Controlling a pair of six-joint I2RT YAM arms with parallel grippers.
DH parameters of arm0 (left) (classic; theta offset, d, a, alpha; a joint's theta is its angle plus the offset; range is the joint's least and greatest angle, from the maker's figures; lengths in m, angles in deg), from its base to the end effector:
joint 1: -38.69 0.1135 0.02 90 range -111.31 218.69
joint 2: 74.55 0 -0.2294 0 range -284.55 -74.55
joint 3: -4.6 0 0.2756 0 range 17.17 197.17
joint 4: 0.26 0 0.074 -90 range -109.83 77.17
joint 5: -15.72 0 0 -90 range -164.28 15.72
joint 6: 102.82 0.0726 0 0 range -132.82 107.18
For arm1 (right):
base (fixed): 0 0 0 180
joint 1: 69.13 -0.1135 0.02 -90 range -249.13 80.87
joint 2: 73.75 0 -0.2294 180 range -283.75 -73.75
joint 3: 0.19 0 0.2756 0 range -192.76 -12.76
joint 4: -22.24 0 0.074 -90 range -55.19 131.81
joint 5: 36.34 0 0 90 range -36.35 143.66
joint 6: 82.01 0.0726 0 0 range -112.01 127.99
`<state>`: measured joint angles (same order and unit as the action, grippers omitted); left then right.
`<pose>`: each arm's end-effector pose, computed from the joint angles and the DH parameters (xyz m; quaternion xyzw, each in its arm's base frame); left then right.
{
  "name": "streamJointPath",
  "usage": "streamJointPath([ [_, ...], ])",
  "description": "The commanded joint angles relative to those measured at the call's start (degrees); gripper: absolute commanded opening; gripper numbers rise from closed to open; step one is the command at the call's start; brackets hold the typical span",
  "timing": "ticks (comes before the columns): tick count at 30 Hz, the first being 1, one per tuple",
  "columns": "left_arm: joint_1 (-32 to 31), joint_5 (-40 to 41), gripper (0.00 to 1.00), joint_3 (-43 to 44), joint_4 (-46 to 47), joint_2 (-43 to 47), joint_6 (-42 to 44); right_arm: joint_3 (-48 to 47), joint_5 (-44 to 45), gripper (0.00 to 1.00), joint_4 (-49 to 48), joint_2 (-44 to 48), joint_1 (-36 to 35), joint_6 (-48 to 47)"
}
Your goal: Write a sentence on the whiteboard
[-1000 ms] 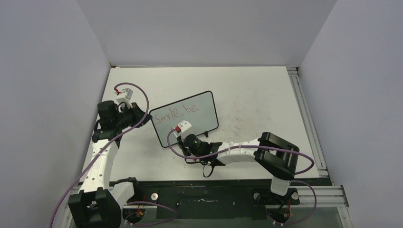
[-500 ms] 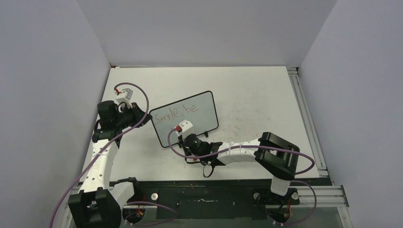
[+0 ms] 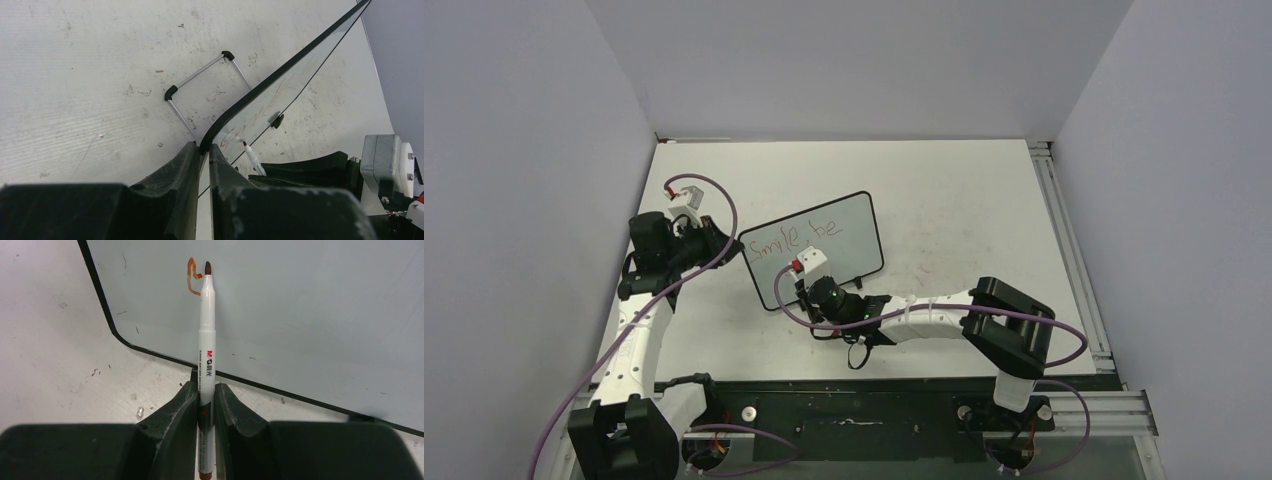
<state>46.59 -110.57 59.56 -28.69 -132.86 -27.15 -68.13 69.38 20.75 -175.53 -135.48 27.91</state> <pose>0.2904 -0.0031 0.2228 -0.0114 0.8439 -0.2976 0.4463 0.1854 0.3744 0.1076 -0.2815 0.8236 0.2391 0.4304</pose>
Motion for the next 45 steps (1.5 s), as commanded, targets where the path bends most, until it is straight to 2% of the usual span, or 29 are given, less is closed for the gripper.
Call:
streamJointPath([
  [1,-0.96,-1.24,0.09,0.93,-1.02,-0.04,0.44,-1.46,1.38,0.05,-1.52,0.26,0.60,-0.09],
  [30,-1.02,-1.58,0.09,0.87,-0.84,0.03,0.30,3.14,-1.76,0.05,0.72,-0.69,-1.02,4.93],
  [45,-1.05,-1.50,0.09,0.92,-0.84,-0.06,0.27,0.97,-3.17,0.05,-0.52,-2.06,-2.19,4.13],
])
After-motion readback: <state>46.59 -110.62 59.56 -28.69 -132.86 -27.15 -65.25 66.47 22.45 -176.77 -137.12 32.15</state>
